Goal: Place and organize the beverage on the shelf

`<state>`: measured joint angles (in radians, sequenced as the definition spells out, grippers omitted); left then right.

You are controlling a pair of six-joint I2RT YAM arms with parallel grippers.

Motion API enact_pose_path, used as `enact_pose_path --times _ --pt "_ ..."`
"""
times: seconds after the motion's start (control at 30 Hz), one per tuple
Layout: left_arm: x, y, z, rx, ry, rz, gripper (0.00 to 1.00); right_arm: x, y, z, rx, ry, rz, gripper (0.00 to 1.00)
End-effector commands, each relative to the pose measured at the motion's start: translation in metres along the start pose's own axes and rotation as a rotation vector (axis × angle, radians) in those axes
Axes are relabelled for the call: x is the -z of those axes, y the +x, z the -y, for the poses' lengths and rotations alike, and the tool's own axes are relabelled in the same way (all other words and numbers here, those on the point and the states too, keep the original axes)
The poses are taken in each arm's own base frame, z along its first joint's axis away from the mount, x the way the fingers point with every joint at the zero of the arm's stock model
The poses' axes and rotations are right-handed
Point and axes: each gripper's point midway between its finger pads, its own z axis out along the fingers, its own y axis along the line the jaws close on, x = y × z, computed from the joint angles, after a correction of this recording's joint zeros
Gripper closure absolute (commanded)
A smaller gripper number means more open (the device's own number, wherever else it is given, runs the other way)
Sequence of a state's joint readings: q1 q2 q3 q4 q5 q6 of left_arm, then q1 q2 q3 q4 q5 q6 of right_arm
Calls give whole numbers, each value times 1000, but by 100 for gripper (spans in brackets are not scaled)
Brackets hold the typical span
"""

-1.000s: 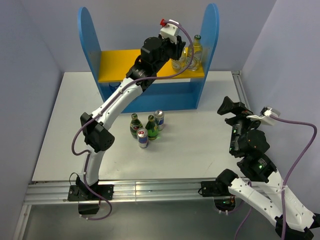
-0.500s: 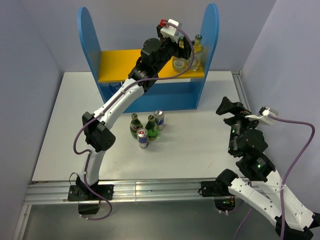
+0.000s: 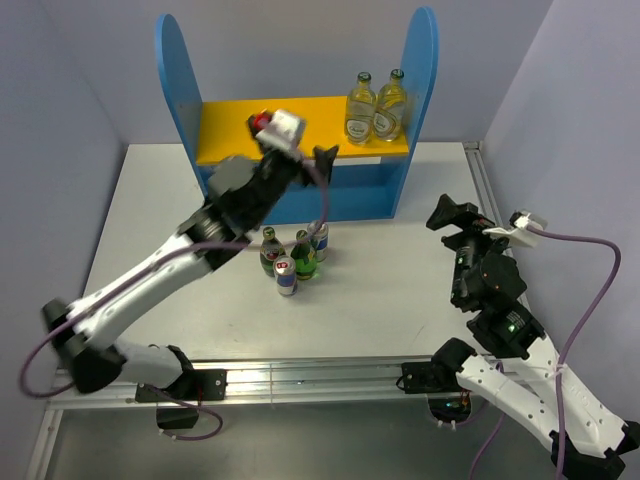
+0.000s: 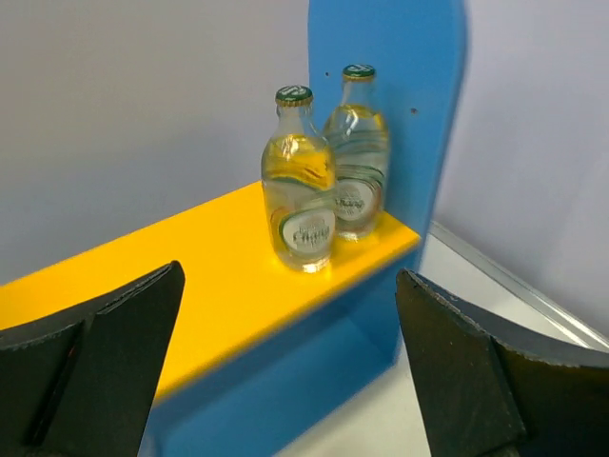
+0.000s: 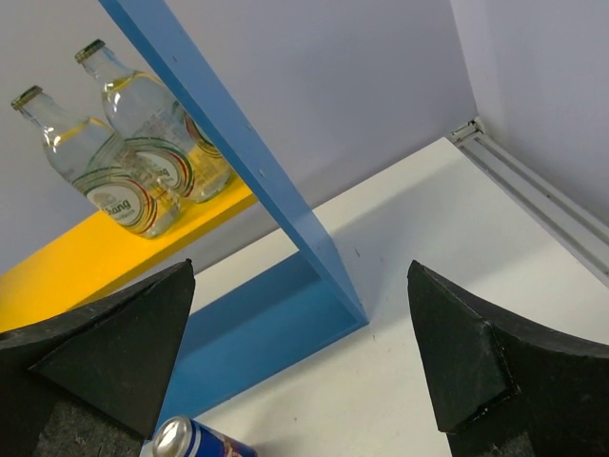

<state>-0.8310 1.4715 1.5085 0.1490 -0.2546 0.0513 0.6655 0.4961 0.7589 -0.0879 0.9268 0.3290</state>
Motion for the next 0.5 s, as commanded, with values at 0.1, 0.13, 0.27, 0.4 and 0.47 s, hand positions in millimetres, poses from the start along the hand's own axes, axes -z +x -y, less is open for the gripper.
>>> enact_pose_path --times 0.1,0.13,0.27,0.4,0.47 --pt "108 31 -31 118 -164 0 1 -1 19 -28 -28 -127 -55 0" --pt "118 46 -37 123 -189 -20 1 0 28 -43 4 -206 -86 0" --pt "164 121 -52 187 -260 -119 2 34 79 -128 61 -682 -313 0" --pt "179 163 -53 247 -291 -160 2 38 129 -149 110 -680 -444 0" --pt "181 183 -53 242 -305 -192 2 39 142 -153 113 -687 -473 0"
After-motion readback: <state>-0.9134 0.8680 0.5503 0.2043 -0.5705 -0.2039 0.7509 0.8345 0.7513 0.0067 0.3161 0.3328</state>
